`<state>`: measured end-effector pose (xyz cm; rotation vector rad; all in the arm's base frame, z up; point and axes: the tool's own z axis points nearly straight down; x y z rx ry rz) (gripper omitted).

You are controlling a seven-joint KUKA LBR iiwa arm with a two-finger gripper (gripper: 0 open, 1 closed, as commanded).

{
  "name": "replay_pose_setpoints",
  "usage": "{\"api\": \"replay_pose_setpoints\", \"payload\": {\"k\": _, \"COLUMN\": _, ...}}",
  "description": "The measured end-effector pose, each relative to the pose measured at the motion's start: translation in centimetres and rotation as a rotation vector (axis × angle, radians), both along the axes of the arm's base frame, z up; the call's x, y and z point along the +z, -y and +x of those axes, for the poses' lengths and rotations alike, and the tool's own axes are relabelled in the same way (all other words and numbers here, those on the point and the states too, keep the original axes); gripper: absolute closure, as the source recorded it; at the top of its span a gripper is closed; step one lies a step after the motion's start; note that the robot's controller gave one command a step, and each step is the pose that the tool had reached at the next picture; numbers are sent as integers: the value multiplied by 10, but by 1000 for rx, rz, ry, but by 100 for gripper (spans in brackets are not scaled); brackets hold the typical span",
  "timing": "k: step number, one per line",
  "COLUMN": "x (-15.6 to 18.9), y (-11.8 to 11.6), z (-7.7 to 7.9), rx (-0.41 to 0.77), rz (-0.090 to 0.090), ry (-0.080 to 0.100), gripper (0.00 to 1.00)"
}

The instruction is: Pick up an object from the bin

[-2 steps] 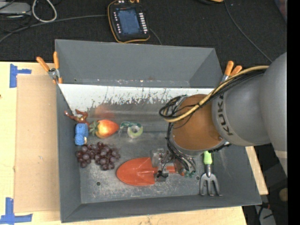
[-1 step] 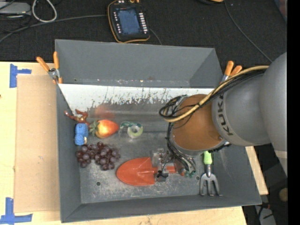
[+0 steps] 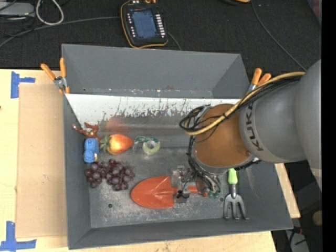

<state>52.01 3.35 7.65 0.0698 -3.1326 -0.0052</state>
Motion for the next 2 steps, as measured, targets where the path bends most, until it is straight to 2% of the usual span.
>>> {"api": "replay_pose_setpoints", "payload": {"k": 1, "x": 33, "y": 0, "z": -2, "rx": -1, "rz": 0, "ry": -9, "gripper": 100}}
{"api": "replay_pose_setpoints", "payload": {"k": 2, "x": 89, "y": -1, "z": -2, "rx": -3, "rz": 0, "ry": -9, "gripper": 100}}
